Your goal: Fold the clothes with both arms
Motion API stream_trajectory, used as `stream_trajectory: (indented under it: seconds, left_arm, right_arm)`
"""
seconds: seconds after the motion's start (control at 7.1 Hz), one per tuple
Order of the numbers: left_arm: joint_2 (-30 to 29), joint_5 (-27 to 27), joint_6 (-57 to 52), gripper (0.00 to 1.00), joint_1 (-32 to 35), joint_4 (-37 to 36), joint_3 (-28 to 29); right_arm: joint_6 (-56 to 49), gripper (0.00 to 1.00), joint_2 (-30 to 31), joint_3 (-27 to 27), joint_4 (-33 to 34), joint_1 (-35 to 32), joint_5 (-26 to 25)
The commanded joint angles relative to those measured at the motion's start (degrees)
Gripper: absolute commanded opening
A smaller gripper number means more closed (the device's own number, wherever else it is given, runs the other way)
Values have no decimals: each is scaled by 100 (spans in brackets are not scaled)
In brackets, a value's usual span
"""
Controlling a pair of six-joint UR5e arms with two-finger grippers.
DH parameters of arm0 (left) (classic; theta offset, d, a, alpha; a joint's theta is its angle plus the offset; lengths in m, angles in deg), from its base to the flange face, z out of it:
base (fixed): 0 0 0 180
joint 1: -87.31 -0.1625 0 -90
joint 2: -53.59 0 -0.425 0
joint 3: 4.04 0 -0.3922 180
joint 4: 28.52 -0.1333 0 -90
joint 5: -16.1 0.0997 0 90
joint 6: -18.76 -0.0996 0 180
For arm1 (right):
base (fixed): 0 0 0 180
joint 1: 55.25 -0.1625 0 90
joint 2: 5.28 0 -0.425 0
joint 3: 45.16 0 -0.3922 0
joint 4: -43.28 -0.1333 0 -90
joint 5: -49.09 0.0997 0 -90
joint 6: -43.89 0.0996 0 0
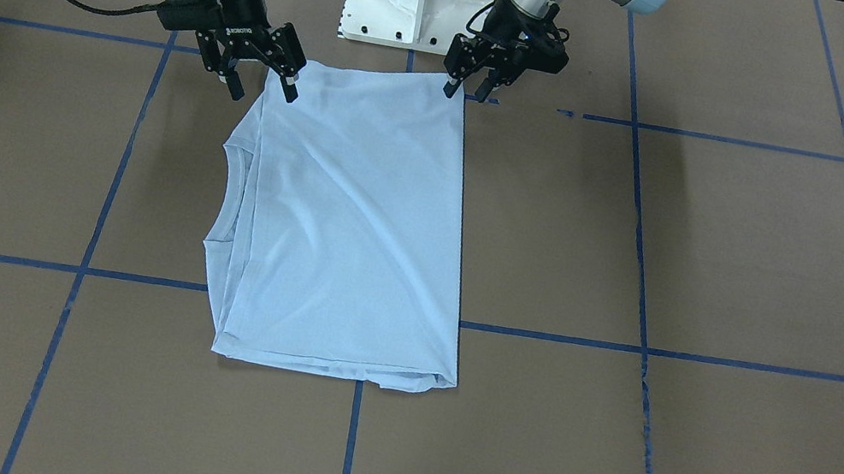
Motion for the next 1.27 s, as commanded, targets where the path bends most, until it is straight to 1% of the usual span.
stream_trajectory:
  seconds: [0.0,0.42,0.7,0.85,1.13]
  left_arm:
    - [-36,-11,20,69,-139,-41,30]
    - [-36,-11,20,67,-201,-41,47]
    - [-80,-11,29,61,-210,-41,91]
    - [-124,-11,29,56,-202,-41,118]
    - [-194,-19,29,55,-210,-41,223]
  right_arm:
    - [16,100,-9,69,0,9,-33]
    - [25,100,-18,122,-9,18,-59]
    - [25,100,-18,122,-17,18,-68]
    - [25,100,-18,122,-9,18,-68]
    - [69,100,-18,122,-9,18,-68]
